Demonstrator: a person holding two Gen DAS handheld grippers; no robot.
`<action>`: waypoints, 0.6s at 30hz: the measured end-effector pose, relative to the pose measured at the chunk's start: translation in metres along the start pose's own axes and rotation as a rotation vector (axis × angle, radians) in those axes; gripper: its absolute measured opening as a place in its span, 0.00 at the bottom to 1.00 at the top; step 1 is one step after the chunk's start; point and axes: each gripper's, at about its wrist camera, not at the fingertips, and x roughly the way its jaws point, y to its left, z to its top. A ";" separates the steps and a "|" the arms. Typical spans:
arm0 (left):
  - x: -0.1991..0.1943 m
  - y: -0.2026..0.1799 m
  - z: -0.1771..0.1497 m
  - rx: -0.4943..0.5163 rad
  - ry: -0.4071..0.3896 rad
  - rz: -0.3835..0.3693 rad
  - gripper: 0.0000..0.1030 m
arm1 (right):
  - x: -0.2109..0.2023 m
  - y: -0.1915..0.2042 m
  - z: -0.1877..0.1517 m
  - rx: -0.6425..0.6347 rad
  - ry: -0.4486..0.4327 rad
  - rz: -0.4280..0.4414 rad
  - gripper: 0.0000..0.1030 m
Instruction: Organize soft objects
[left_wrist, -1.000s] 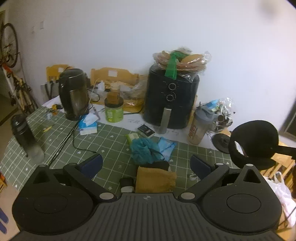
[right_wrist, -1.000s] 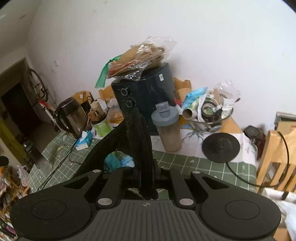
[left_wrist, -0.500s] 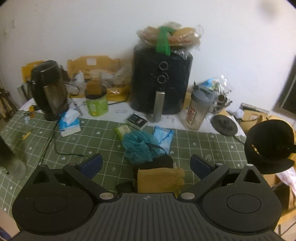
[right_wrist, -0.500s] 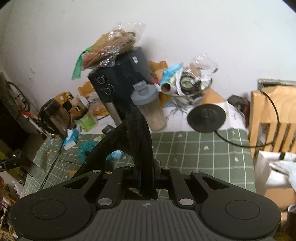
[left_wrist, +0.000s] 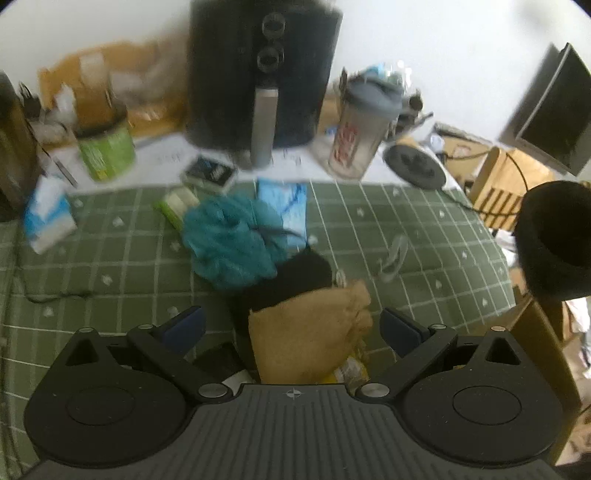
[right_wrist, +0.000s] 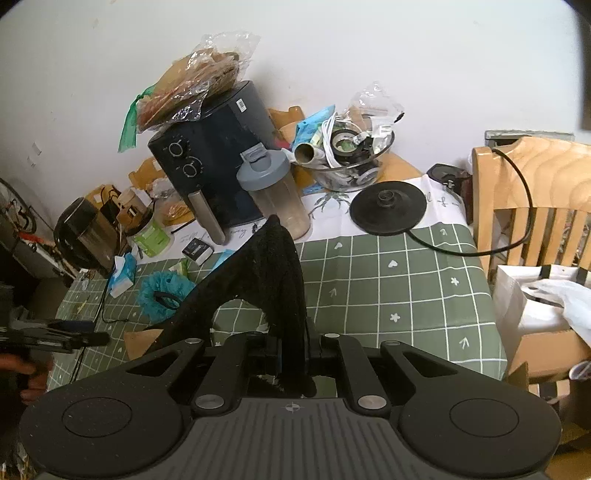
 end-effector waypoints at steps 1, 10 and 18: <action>0.007 0.005 -0.001 -0.008 0.012 -0.012 0.87 | -0.002 0.000 -0.001 0.002 -0.002 -0.002 0.12; 0.037 0.025 0.004 -0.073 0.071 -0.059 0.20 | -0.012 0.004 -0.019 0.034 -0.006 -0.030 0.12; 0.019 0.014 0.009 -0.047 0.022 -0.086 0.06 | -0.019 0.005 -0.020 0.038 -0.021 -0.048 0.12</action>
